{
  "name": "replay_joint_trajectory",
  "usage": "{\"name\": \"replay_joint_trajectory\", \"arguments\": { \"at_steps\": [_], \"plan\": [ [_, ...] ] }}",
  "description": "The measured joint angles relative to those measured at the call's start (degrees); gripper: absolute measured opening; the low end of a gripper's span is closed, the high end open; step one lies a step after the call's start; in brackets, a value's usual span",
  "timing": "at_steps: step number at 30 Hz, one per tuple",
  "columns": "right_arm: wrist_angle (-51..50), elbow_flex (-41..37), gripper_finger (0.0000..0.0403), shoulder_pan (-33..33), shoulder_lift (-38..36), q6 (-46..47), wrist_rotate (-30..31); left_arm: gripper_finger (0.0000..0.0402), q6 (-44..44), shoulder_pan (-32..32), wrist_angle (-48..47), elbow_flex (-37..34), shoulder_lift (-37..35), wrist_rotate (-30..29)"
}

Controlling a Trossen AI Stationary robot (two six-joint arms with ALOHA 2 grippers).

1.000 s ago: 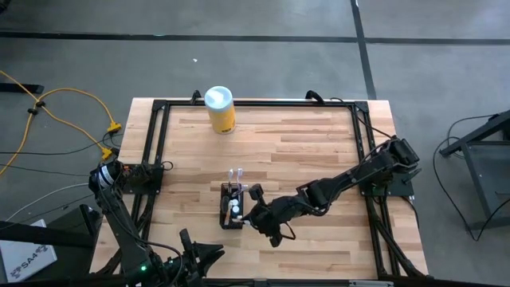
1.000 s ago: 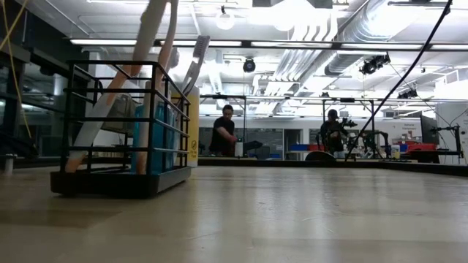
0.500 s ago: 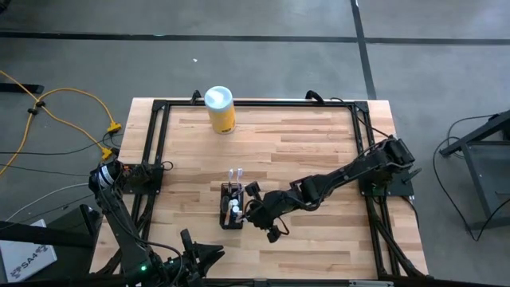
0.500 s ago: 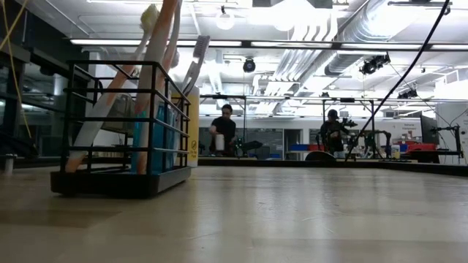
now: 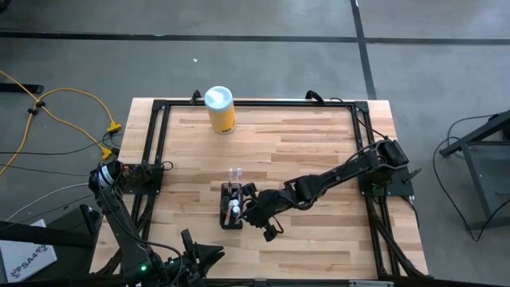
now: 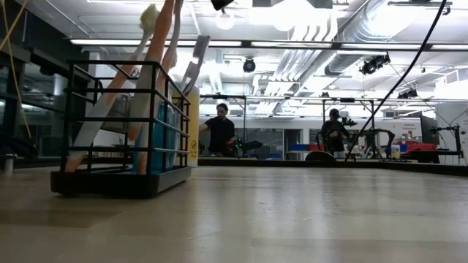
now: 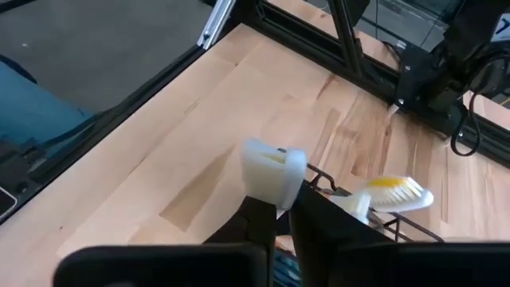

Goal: Pick & Place toothbrushing station
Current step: Put the orange toothbrush into the bottom section of the black wire organizer, then return to Home Position

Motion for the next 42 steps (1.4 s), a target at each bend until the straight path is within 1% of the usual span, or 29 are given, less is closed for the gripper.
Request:
{"name": "replay_joint_trajectory", "arguments": {
  "at_steps": [6,19,27,32,35,38,42],
  "plan": [
    [0.66,0.0,0.004,-0.07,0.0,0.0,-1.48,0.0077,-0.9,0.0,-0.06,0.0,0.0,0.04],
    [1.96,0.0,0.0043,-0.06,0.0,0.0,-1.46,0.0077,-1.01,0.0,-0.06,0.0,0.0,0.39],
    [4.09,0.0,0.0043,1.61,-0.02,1.13,-0.95,0.0077,-1.0,0.0,-0.06,0.0,0.0,0.39],
    [3.52,-0.02,0.0043,3.34,-1.61,1.61,-0.95,0.0077,-1.0,0.6,-0.08,0.0,0.0,0.37],
    [3.24,-0.11,0.0043,3.89,-3.63,4.4,-1.14,0.0077,-1.97,2.07,-0.79,0.0,0.0,0.47],
    [1.06,-0.11,0.0043,3.59,-6.24,7.45,-3.15,0.0077,-2.52,4.41,-2.78,0.0,-0.04,2.89],
    [-1.52,0.04,0.0043,1.46,-9.32,11.4,-12.79,0.0077,-2.51,7.94,-6.03,0.0,-0.37,5.51]
  ]
}}
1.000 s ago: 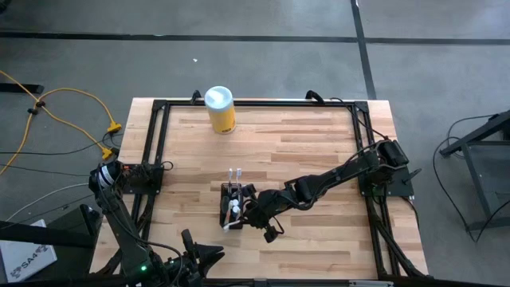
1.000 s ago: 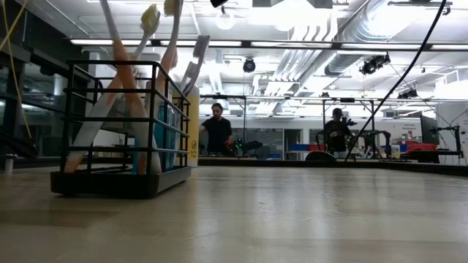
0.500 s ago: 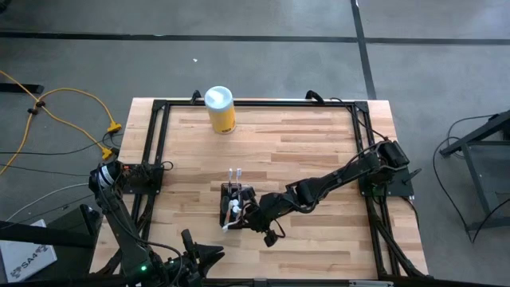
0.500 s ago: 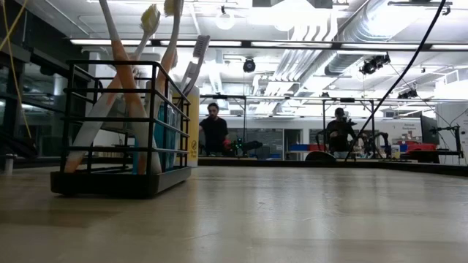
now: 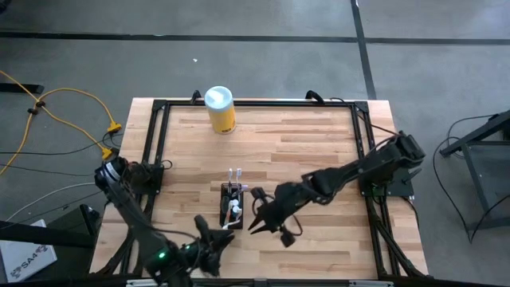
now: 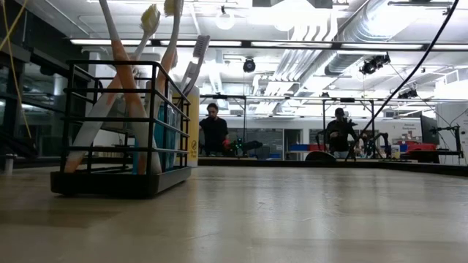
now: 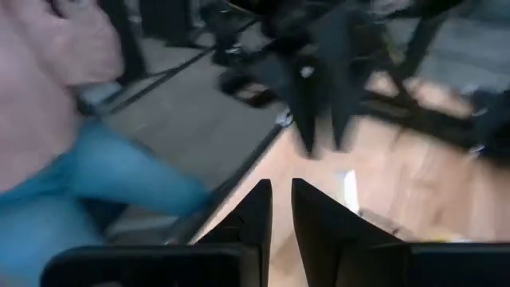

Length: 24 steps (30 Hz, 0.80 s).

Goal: Pick & Place toothbrushing station
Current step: Return to Home Position

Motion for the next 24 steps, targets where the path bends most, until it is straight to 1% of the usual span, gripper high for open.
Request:
{"name": "replay_joint_trajectory", "arguments": {
  "at_steps": [2,3,7,11,14,20,24],
  "plan": [
    [-3.26,-0.04,0.0043,-0.8,-1.45,0.99,-3.57,0.0077,0.0,1.94,-2.06,0.0,-0.27,0.73],
    [-4.11,-0.04,0.0043,-1.14,-1.94,1.52,-4.44,0.0077,0.0,2.7,-3.11,0.0,-0.57,0.99],
    [-6.65,-1.38,0.0043,-2.24,-4.19,1.91,-4.66,0.0077,0.19,5.84,-5.43,0.0,-3.13,1.71],
    [-6.11,-5.93,0.0041,-2.98,-8.22,2.17,-4.39,0.0077,0.21,8.87,-7.37,0.0,-7.54,2.52],
    [-3.06,-11.95,0.0033,-3.36,-12.75,3.0,-2.7,0.0077,0.3,11.28,-9.63,0.0,-11.1,4.74],
    [6.65,-27.51,0.0014,-4.57,-24.84,6.18,-1.69,0.0077,-0.01,16.58,-18.72,0.02,-17.33,16.18],
    [14.27,-38.19,0.0008,-4.55,-32.89,9.27,0.4,0.0077,-0.77,19.94,-23.4,0.02,-19.4,21.82]
  ]
}}
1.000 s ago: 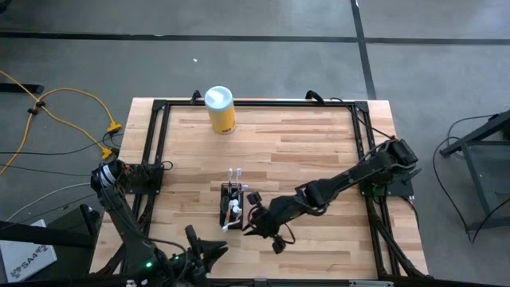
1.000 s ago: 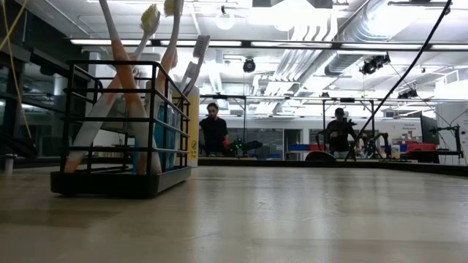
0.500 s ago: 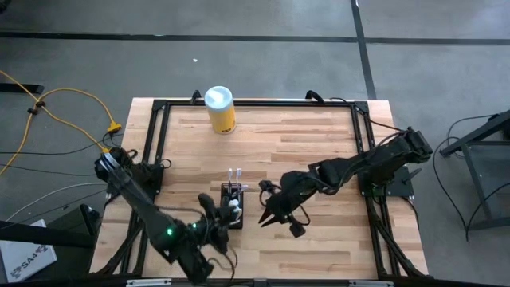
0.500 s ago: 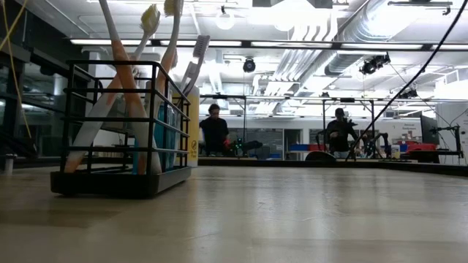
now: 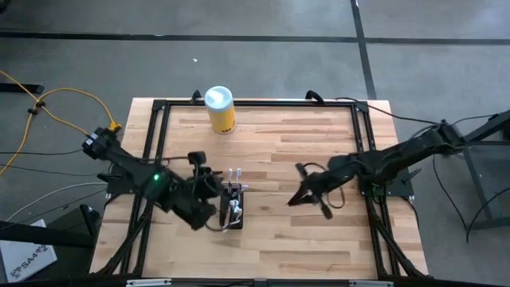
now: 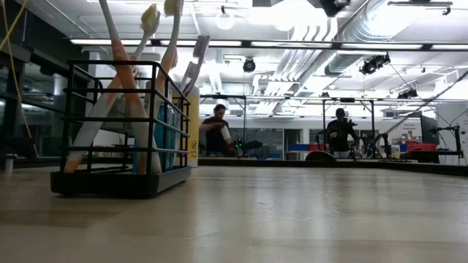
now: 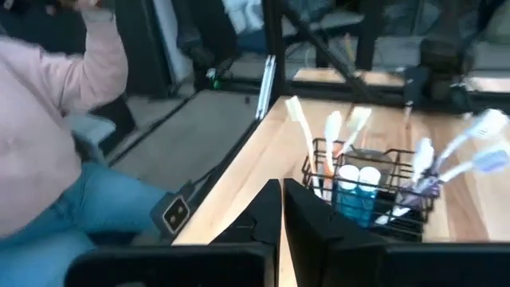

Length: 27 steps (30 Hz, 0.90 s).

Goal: Pick & Place toothbrushing station
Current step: Return to Home Position

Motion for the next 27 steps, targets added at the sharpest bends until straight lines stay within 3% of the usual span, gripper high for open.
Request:
{"name": "replay_joint_trajectory", "arguments": {
  "at_steps": [7,18,22,27],
  "plan": [
    [5.22,-11.64,0.001,0.02,-10.01,5.42,5.43,0.0077,-0.26,2.34,2.44,0.0,-0.16,0.81],
    [3.81,-15.23,0.0011,0.02,-13.14,8.71,6.55,0.0077,-1.13,1.32,3.36,-0.64,-0.27,4.11],
    [10.37,-19.36,0.0011,-0.02,-13.1,8.67,6.54,0.0077,-5.21,-0.92,2.44,-4.87,-2.7,3.18],
    [12.47,-22.14,0.0011,-1.13,-14.91,9.08,6.48,0.0077,-13.5,-5.19,3.1,-15.85,-8.43,-1.18]
  ]
}}
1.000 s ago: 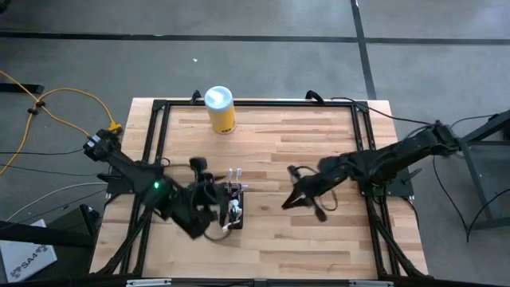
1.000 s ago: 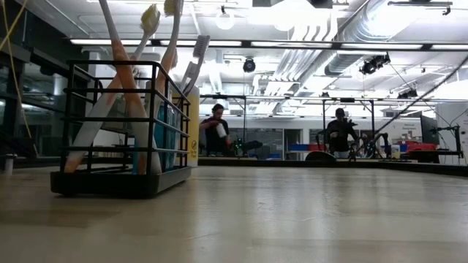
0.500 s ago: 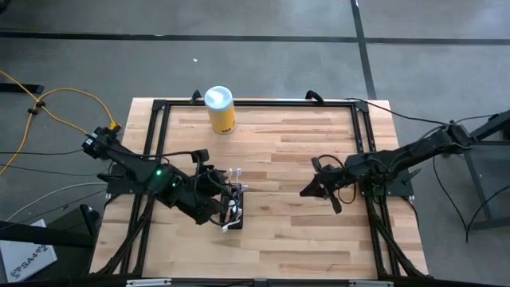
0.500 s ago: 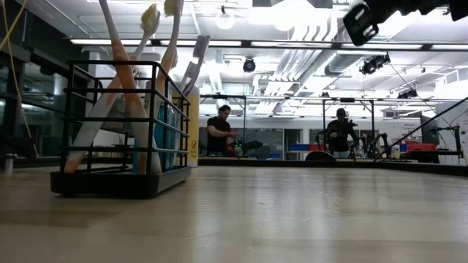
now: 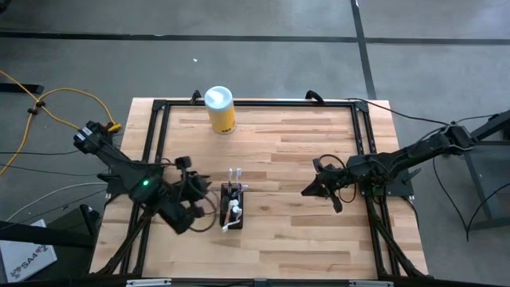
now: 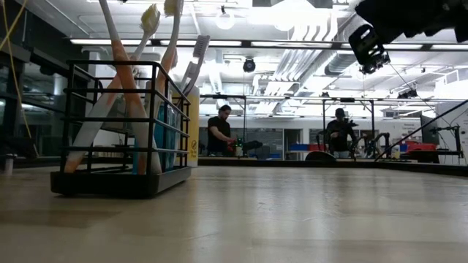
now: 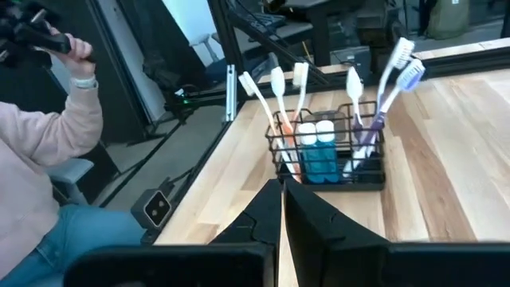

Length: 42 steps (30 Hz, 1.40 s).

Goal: Pick & Place toothbrushing station
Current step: Return to Home Position

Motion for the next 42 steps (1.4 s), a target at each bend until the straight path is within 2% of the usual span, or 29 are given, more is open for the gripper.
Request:
{"name": "replay_joint_trajectory", "arguments": {
  "at_steps": [4,10,16,20,23,27,32,36,39,42],
  "plan": [
    [0.08,-2.08,0.0011,-0.7,-2.89,0.27,-0.08,0.0077,-6.08,-3.55,2.95,-9.76,-6.13,-4.15],
    [0.4,-6.28,0.0011,-0.73,-9.04,2.24,-0.09,0.0077,-8.85,-7.39,9.33,-21.47,-15.76,-4.88],
    [3.04,-10.6,0.0011,-0.73,-14.44,3.51,0.14,0.0077,-8.66,-8.27,13.45,-29.96,-23.44,-5.63],
    [3.19,-12.19,0.0011,-0.73,-16.36,4.5,0.2,0.0077,-8.52,-8.12,17.51,-36.48,-27.6,-8.94],
    [3.47,-12.4,0.0011,-0.73,-16.98,4.73,0.26,0.0077,-6.74,-7.52,22.24,-41.11,-30.56,-11.15],
    [3.78,-12.4,0.0011,-0.71,-17.07,4.69,0.35,0.0077,-0.65,-5.4,31.96,-46.88,-34.84,-11.11],
    [3.8,-12.4,0.0011,-0.73,-17.07,4.71,0.35,0.0077,11.93,-1.19,46.48,-53.15,-40.15,-5.78],
    [3.78,-12.4,0.0011,-0.73,-17.07,4.71,0.35,0.0077,25.16,4.29,58.84,-57.15,-44.12,4.02],
    [3.79,-12.4,0.0011,-0.72,-17.04,4.71,0.33,0.0077,30.94,9.21,62.92,-59.03,-46.77,11.61],
    [3.78,-12.4,0.0011,-0.72,-17.04,5.11,-0.07,0.0077,31.91,13.57,63.31,-60.72,-48.72,15.85]
  ]
}}
